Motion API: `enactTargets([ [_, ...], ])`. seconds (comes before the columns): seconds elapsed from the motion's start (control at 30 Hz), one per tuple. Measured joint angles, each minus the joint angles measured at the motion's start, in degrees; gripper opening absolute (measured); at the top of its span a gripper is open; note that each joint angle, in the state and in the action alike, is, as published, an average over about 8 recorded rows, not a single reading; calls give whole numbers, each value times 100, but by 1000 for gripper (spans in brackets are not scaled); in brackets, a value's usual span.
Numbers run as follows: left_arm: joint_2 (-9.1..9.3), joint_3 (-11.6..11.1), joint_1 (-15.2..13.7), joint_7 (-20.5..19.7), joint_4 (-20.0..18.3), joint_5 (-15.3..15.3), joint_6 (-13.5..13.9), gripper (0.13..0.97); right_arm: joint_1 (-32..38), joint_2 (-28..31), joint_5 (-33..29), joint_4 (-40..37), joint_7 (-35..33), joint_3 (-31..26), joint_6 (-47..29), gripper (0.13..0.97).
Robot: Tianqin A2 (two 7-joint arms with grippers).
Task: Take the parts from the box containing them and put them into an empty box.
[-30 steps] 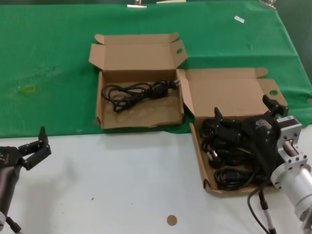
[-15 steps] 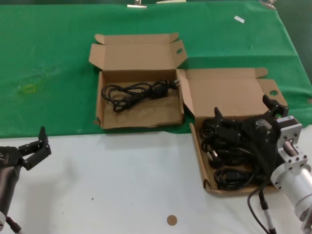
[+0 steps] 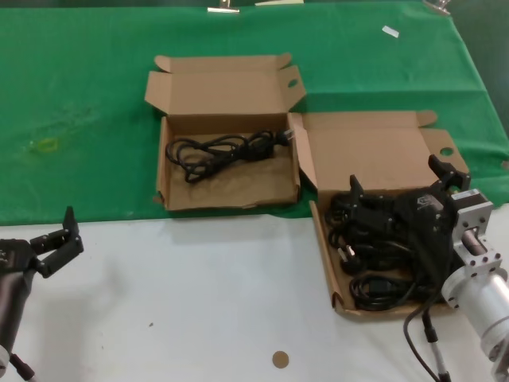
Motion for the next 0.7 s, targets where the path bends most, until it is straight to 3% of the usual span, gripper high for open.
enactTargets([
  [0.7,0,0,0,0,0,0,0,966,0,0,0,0,0,0,0,966],
])
